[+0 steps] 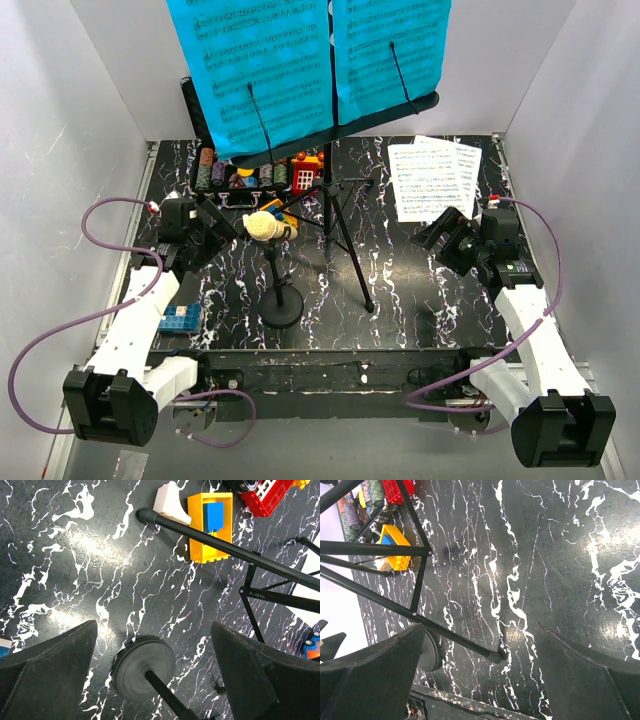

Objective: Pack up the instrument practice props
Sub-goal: Pick up the microphone stand with the microphone from the center of the board.

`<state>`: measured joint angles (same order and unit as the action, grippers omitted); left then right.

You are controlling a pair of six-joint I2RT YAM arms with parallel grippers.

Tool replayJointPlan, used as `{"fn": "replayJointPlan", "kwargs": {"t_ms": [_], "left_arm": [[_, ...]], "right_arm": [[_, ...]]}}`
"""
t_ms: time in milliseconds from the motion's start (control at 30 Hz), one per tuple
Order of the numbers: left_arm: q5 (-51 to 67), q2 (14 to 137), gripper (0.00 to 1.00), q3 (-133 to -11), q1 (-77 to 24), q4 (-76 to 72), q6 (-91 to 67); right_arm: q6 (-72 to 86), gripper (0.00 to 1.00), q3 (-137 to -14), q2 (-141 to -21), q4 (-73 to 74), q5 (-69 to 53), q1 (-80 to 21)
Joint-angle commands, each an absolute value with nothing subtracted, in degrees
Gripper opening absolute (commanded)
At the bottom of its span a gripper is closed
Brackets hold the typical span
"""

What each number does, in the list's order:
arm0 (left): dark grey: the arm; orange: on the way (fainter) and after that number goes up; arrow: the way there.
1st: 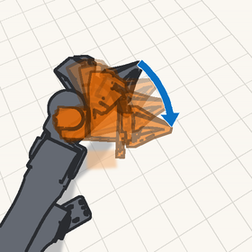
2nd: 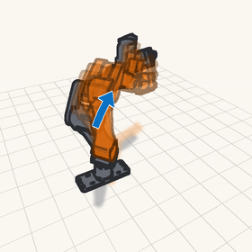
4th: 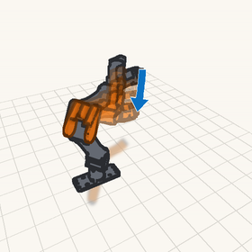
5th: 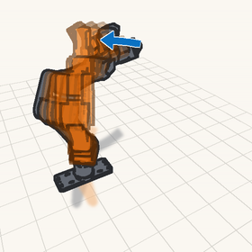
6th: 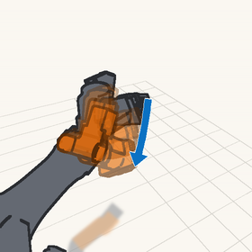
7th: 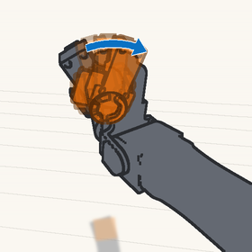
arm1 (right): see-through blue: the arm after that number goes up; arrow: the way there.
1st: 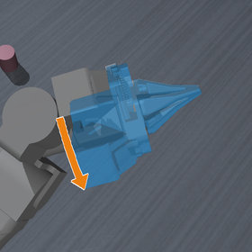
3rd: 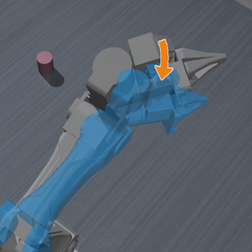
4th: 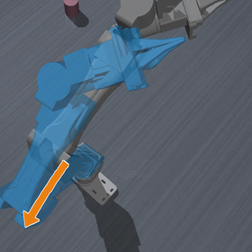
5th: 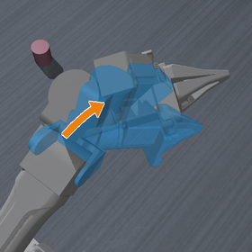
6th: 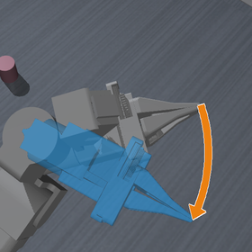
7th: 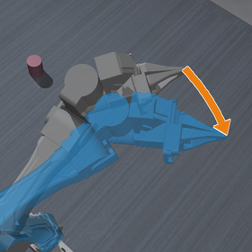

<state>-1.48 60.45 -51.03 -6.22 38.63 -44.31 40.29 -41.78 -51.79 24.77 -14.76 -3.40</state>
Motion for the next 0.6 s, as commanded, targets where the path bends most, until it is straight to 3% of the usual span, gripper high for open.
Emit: {"fn": "replayJointPlan", "kwargs": {"t_ms": [0, 167, 567], "left_arm": [[0.0, 58.5, 0.98, -49.8, -6.2, 38.0, -41.3], [4.0, 58.7, 0.98, -49.7, -6.2, 37.4, -38.5], [1.3, 55.2, 0.98, -49.9, -6.2, 40.4, -37.3]], "right_arm": [[38.3, 0.98, -42.5, -50.7, 21.4, -17.5, -3.4], [37.0, 0.96, -43.1, -50.3, 21.6, -14.7, -4.7], [34.7, 0.92, -47.4, -49.4, 24.8, -10.7, -8.9]]}}
